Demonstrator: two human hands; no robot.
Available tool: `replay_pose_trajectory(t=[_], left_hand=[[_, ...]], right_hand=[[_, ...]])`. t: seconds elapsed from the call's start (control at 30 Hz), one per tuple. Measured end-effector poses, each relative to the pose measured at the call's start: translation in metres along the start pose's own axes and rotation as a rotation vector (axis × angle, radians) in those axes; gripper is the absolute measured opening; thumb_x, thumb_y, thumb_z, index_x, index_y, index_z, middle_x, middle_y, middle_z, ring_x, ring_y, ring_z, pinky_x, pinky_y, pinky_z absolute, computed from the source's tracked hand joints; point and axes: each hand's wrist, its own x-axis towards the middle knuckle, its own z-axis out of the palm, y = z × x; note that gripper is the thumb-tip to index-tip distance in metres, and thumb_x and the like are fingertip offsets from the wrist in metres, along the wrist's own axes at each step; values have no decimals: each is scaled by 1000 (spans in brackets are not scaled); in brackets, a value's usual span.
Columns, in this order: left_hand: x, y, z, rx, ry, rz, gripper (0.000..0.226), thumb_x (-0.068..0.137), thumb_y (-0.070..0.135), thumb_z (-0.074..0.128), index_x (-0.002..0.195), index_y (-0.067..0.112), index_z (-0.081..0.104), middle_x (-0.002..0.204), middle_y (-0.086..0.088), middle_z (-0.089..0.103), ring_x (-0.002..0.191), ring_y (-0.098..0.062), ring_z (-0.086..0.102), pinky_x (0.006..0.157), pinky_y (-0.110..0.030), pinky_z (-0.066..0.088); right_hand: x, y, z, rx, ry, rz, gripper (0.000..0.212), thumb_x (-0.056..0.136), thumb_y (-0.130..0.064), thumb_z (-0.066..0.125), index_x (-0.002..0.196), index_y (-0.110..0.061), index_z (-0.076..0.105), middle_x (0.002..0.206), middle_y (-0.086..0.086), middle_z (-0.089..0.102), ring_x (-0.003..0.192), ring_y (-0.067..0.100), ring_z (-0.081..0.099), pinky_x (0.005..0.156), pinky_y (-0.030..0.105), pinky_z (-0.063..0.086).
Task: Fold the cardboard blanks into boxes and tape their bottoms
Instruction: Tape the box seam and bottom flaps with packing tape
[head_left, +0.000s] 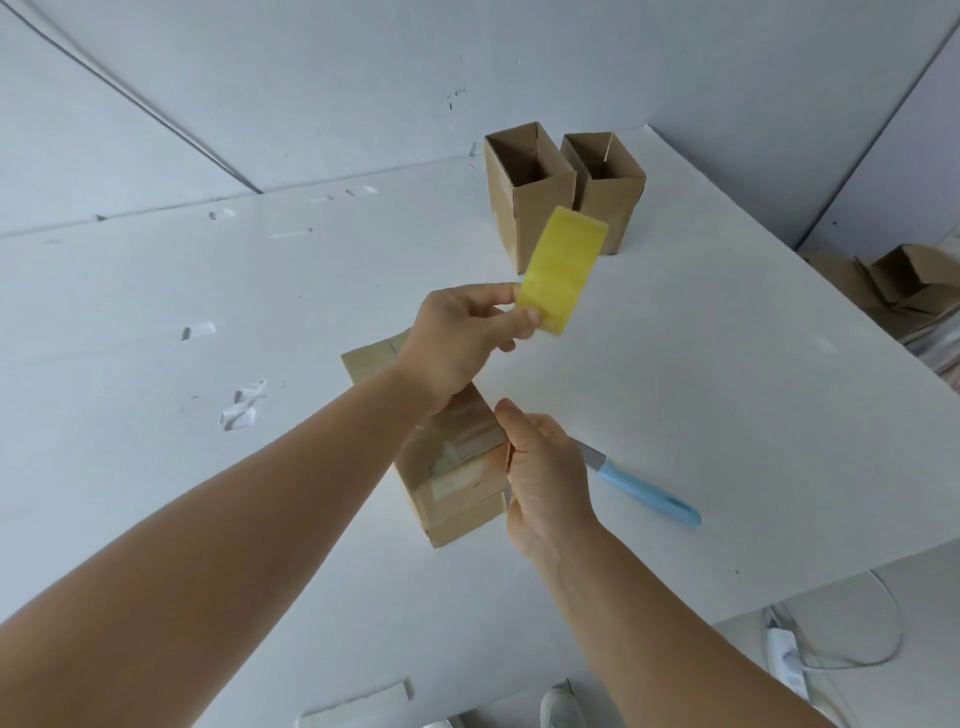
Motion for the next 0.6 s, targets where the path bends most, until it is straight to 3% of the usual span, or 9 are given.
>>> replay_pose_trajectory(t=[0.1,0.23,0.33,0.47,0.53,0.6], left_hand=[[-13,-1,-17,-66,90,54,12,83,13,72,91,21,74,66,5,65,64,-9,55,72,-21,50],[-37,-10,-35,-133,186,53,14,83,11,71,86,25,76,67,-3,61,58,-8,55,60,-17,49],[-43,-16,-37,-178,219,64,16,83,8,70,83,23,76,70,-6,59,59,-8,54,60,-17,49],[-42,-20,-38,-210,264,40,15,83,8,70,90,20,74,64,6,64,60,-6,56,61,-16,49],[-43,-21,-38,-217,263,49,15,83,6,69,90,19,74,66,3,63,60,-6,56,63,-16,50],[-43,-21,-38,-205,255,61,16,84,6,69,89,20,74,71,-5,60,62,-8,55,65,-17,50]], right_hand=[[0,-1,-1,0,-19,-3,25,86,-35,65,96,-13,59,97,12,69,91,26,67,66,33,54],[0,-3,0,8,-35,39,16,89,-31,64,91,-16,62,79,0,69,64,8,66,44,17,46],[-2,-5,1,21,-99,89,15,91,-27,61,97,-14,61,73,-1,69,51,5,64,39,15,43],[-3,4,-1,-24,-131,180,10,92,-25,60,92,-19,52,43,-11,54,30,0,45,30,11,30],[-2,6,0,-38,-122,186,10,92,-25,59,97,-19,53,42,-13,54,31,-1,46,30,10,30],[2,10,0,-107,-100,189,9,94,-23,56,101,-17,55,53,-10,59,45,2,54,37,12,37]])
